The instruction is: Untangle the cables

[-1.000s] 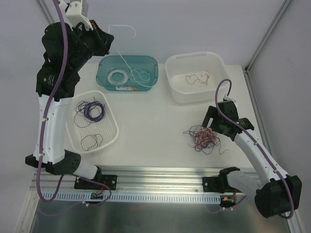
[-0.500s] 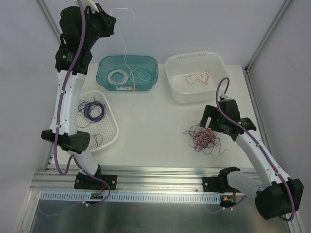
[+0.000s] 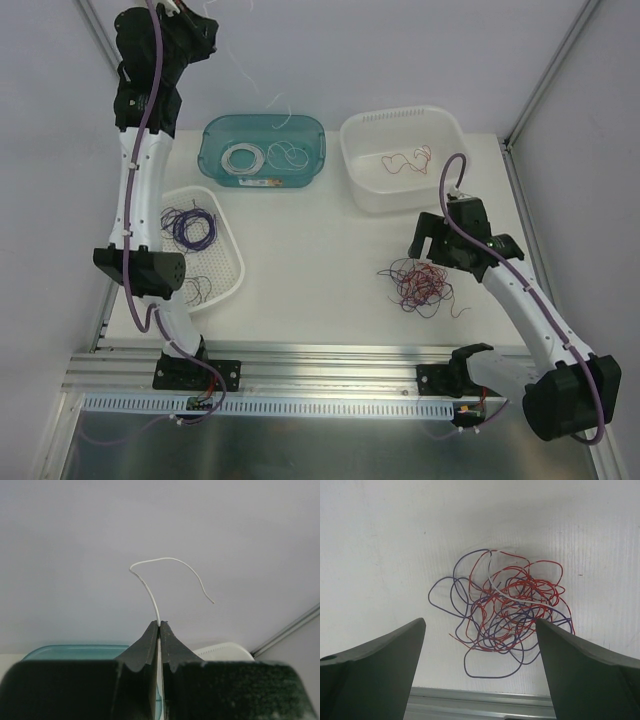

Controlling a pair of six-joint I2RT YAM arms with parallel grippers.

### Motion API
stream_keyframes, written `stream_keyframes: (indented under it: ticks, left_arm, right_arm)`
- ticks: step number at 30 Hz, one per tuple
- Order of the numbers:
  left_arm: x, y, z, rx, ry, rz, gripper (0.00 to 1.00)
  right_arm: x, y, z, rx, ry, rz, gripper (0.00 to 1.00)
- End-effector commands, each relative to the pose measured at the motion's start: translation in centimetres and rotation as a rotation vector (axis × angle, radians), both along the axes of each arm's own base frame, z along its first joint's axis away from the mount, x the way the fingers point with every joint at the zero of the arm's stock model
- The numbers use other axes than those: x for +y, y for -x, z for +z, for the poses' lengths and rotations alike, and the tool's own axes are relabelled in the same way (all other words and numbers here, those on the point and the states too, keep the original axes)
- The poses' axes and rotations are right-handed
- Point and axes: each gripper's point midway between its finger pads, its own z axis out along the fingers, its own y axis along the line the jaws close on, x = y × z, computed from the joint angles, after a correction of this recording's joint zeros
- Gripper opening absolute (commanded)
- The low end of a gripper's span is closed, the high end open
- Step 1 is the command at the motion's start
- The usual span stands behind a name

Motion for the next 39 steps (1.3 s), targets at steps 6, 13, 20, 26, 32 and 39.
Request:
stream_keyframes:
  ticks: [6,13,20,26,32,39]
  left_arm:
    - [0.5,-7.5,-8.8,0.130,0.044,-0.010,0.00]
    - [-0.5,-11.5,-22.0,0.343,0.021,-0.058,0.00]
    - [-3.8,-10.8,-31.0,0.526,0.038,-0.206,0.00]
    - [-4.9,-8.2,-32.5,0.586,0.042,-0.279,0.16]
    - [-5.4,-3.1,-29.9,0.595,0.055,-0.325,0.71]
    - [-6.2,4.6,-27.9,0.602,0.055,-0.356,0.99]
  right_arm:
    - [0.3,-1.3,0.7,-0.011,0.006,0.014,0.97]
    - [0.6,-1.4,-0.2,0.018,-0.003,0.021,0.97]
    - [0.7,-1.5,-0.9,0.042,0.001,0.021,0.97]
    - [0.4,-1.6,-1.7,0.067,0.027,0.017,0.97]
    - [-0.8,-1.4,-3.0,0.104,0.087,-0.016,0.97]
    - [-1.8,-1.1,-5.8,0.176,0.128,-0.078,0.99]
